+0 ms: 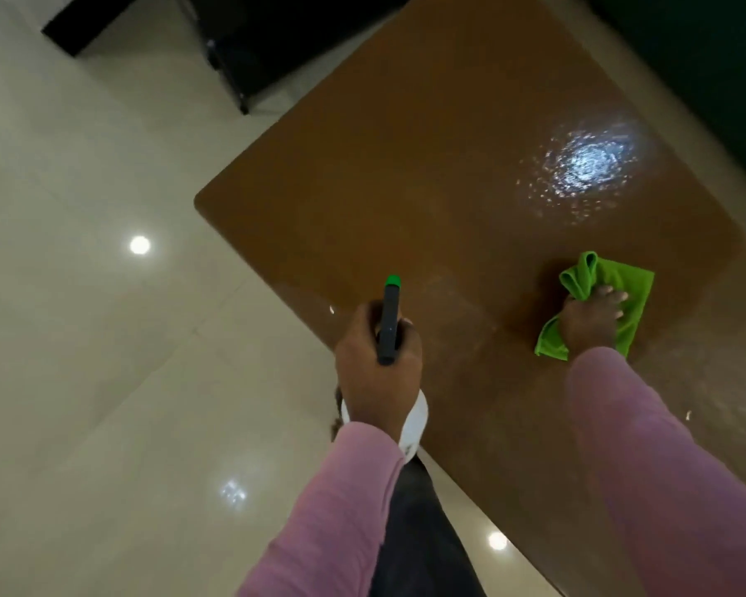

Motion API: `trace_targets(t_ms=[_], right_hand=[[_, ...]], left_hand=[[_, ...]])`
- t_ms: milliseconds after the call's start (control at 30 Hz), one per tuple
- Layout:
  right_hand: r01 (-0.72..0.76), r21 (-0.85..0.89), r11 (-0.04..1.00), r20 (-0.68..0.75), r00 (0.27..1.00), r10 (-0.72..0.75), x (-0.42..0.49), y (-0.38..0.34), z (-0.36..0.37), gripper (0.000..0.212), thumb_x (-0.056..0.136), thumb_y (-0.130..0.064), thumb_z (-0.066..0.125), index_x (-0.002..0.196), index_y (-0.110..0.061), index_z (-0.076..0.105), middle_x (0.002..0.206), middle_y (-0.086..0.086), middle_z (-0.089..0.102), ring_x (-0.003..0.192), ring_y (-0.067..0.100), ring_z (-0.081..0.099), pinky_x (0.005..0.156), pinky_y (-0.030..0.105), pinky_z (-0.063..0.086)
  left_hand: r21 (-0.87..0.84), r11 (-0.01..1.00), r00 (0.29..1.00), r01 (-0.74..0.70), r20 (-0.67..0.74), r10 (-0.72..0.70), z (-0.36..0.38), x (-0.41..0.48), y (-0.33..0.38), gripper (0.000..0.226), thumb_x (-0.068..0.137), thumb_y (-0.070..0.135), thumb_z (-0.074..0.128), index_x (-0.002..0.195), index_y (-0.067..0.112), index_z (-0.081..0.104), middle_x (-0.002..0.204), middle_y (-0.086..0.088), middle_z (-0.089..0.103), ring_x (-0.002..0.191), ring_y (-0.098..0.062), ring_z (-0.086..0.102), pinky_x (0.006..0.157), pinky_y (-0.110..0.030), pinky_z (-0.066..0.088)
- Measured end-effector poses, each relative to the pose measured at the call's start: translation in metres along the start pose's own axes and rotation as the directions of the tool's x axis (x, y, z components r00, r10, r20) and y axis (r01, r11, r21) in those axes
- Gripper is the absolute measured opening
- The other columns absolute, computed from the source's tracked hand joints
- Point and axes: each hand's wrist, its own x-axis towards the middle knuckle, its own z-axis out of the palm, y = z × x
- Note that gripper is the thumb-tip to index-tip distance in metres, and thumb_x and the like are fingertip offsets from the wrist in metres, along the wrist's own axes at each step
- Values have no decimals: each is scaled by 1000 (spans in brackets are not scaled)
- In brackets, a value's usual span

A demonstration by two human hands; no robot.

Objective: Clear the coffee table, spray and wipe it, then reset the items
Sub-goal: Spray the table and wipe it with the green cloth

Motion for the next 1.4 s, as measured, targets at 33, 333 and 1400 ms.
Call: trace_targets(t_ms=[33, 333, 1400], right_hand=[[26, -33, 999, -9, 1000, -26, -1, 2, 2, 58, 101, -15, 32, 150, 1, 4, 159, 17, -7, 146, 38, 1, 117, 42, 7], [322, -216, 922, -19, 942, -334, 0, 7, 14, 59, 100, -13, 35, 148, 5, 5, 158, 23, -2, 144, 44, 1, 116, 44, 9], [584, -53, 810, 230, 796, -560, 17, 35, -21, 60, 101, -15, 35, 151, -4, 4, 160, 11, -5, 146, 33, -5, 118, 38, 6]], left_hand=[[-15, 1000, 999, 28, -46, -28, -1, -8, -7, 10, 88, 17, 67, 87, 24, 60, 65, 9, 59, 60, -17, 57, 56, -27, 50], [-101, 958, 943, 270, -174, -284, 4, -63, -61, 17, 88, 23, 66, 77, 16, 57, 54, 6, 50, 46, -13, 46, 48, -28, 43], [17, 937, 937, 349, -8, -349, 102, -204, -70, 18, 91, 28, 63, 73, 26, 59, 61, 2, 58, 53, -20, 54, 51, -32, 50]])
